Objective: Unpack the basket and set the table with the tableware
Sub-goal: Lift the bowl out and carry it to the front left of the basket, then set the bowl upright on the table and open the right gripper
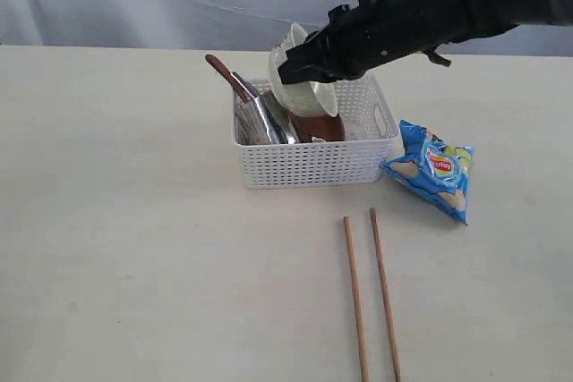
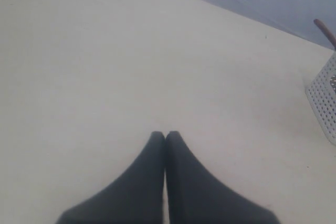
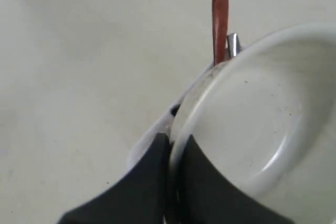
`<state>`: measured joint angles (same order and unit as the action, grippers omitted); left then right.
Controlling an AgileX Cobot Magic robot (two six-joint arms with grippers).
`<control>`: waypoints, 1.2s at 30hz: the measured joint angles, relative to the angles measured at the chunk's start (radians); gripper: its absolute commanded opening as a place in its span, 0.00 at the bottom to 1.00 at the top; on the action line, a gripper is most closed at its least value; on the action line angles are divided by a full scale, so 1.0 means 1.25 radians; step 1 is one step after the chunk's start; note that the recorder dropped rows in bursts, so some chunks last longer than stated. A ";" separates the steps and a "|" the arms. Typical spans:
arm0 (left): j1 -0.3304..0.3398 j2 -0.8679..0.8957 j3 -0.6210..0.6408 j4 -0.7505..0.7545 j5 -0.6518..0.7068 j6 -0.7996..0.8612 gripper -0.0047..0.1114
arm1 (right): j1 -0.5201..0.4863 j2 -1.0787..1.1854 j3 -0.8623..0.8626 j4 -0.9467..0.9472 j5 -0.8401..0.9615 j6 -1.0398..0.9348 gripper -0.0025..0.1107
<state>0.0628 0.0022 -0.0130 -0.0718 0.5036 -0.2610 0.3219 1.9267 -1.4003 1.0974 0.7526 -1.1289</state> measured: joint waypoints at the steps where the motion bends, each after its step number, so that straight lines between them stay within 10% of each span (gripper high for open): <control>1: 0.000 0.000 0.000 0.000 0.000 0.000 0.04 | 0.000 -0.014 0.000 0.000 0.002 -0.001 0.02; 10: 0.000 0.000 0.000 0.000 0.000 0.000 0.04 | 0.067 -0.154 0.000 -0.134 0.052 0.078 0.02; 17: 0.000 0.000 0.000 0.000 0.000 0.000 0.04 | 0.350 -0.130 0.000 -0.736 0.179 0.465 0.02; 36: -0.031 0.000 0.000 0.000 0.000 0.000 0.04 | 0.573 0.027 0.000 -1.058 0.154 0.700 0.02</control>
<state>0.0235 0.0022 -0.0130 -0.0718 0.5036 -0.2610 1.0383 1.9609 -1.4003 -0.2249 0.9447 -0.2539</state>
